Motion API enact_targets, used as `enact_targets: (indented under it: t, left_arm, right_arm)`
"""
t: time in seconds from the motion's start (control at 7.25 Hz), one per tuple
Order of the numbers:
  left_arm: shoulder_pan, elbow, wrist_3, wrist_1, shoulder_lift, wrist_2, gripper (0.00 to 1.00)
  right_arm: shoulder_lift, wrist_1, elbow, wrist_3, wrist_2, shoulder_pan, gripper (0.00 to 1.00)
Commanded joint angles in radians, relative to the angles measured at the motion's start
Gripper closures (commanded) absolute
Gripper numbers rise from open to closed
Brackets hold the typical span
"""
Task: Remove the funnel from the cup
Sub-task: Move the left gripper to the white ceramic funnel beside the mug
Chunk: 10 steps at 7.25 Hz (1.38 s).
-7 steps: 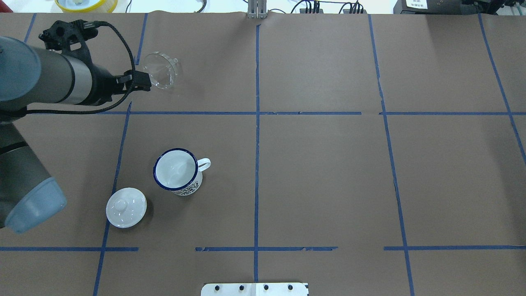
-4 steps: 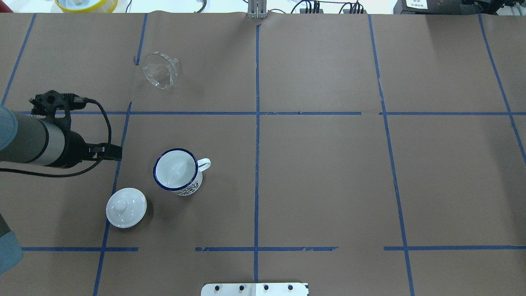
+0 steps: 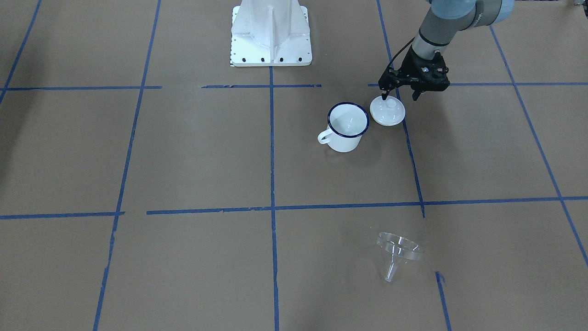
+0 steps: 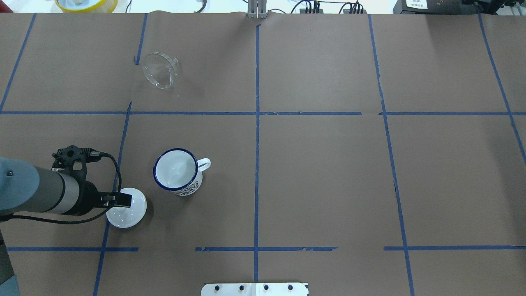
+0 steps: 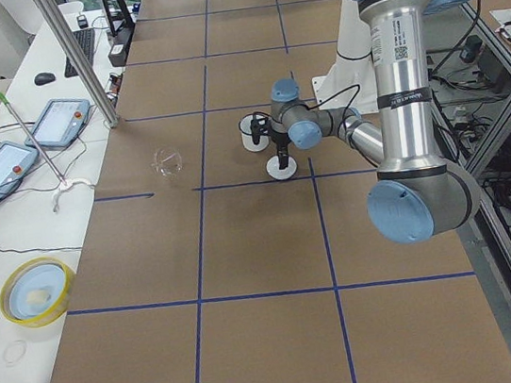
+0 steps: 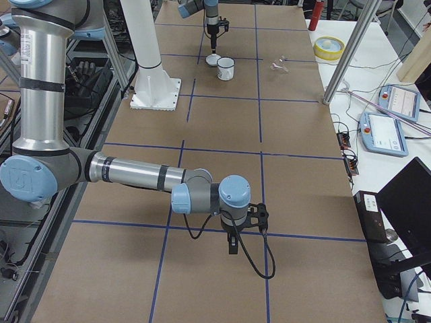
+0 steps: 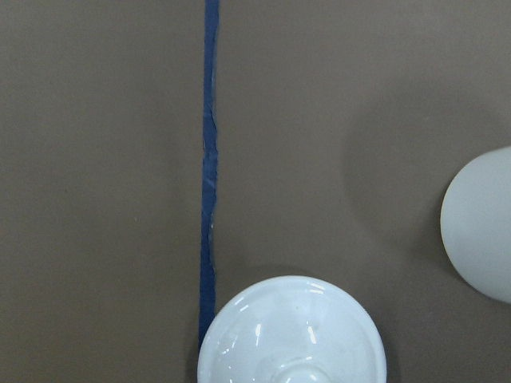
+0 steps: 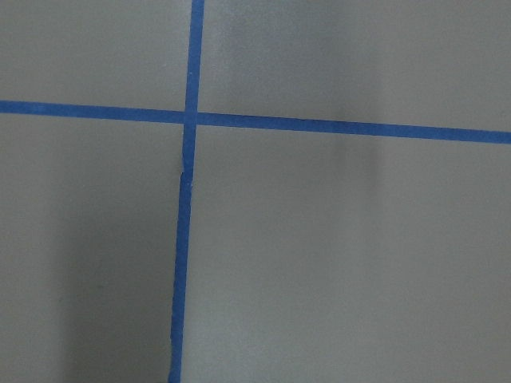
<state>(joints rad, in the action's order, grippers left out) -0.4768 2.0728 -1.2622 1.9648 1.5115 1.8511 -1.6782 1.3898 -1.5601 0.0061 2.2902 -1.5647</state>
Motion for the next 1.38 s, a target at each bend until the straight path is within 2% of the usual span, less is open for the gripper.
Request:
enact_targets:
  t: [0.0,0.28,0.69,0.97,1.1,1.24]
  left_arm:
    - [0.018,-0.026,-0.011,0.008,0.003,-0.003,0.01]
    - [0.020,-0.048,-0.011,0.008,0.021,-0.003,0.18]
    - [0.020,-0.054,-0.009,0.006,0.050,-0.001,0.19]
    - [0.020,-0.056,-0.009,0.005,0.052,-0.001,0.24]
    - [0.018,-0.054,-0.009,0.003,0.050,-0.001,0.31]
    - [0.015,-0.053,-0.009,0.003,0.050,-0.001,0.55]
  right_arm:
    - [0.000,0.000,0.000,0.000,0.000,0.000,0.00]
    - [0.000,0.000,0.000,0.000,0.000,0.000,0.00]
    - [0.000,0.000,0.000,0.000,0.000,0.000,0.00]
    - [0.000,0.000,0.000,0.000,0.000,0.000,0.00]
    - [0.000,0.000,0.000,0.000,0.000,0.000,0.00]
    - [0.000,0.000,0.000,0.000,0.000,0.000,0.00]
